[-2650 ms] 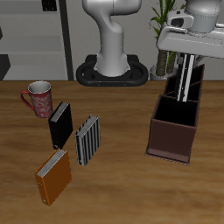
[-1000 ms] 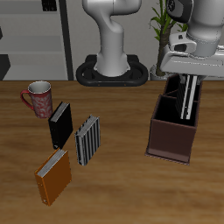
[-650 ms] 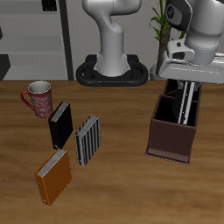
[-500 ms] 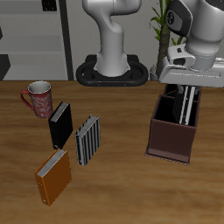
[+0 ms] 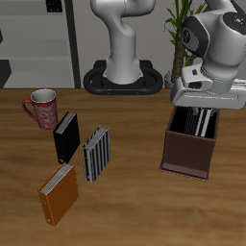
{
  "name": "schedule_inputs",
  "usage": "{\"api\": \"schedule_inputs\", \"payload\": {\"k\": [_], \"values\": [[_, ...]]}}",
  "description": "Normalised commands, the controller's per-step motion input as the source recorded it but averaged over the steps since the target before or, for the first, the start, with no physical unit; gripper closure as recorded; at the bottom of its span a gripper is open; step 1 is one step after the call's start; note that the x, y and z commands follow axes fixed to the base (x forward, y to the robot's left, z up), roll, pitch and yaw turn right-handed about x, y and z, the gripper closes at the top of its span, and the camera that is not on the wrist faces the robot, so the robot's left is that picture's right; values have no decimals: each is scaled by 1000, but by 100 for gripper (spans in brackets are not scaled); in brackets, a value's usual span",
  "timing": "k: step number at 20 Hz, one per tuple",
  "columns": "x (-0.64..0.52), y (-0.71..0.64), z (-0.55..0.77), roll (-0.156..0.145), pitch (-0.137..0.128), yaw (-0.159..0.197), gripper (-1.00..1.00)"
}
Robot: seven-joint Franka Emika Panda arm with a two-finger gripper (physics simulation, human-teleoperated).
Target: Place the left striped book into the left desk caddy's right compartment
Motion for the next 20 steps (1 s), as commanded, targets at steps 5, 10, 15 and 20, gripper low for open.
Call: {"api": "schedule_inputs", "payload": {"k": [5, 10, 15, 20], "values": [[69, -65, -189, -20, 28, 21, 100], [68, -27, -86, -17, 35, 4, -100], [-35, -37, 67, 0, 3, -11, -100], [-13, -16, 64, 4, -3, -5, -100]]}}
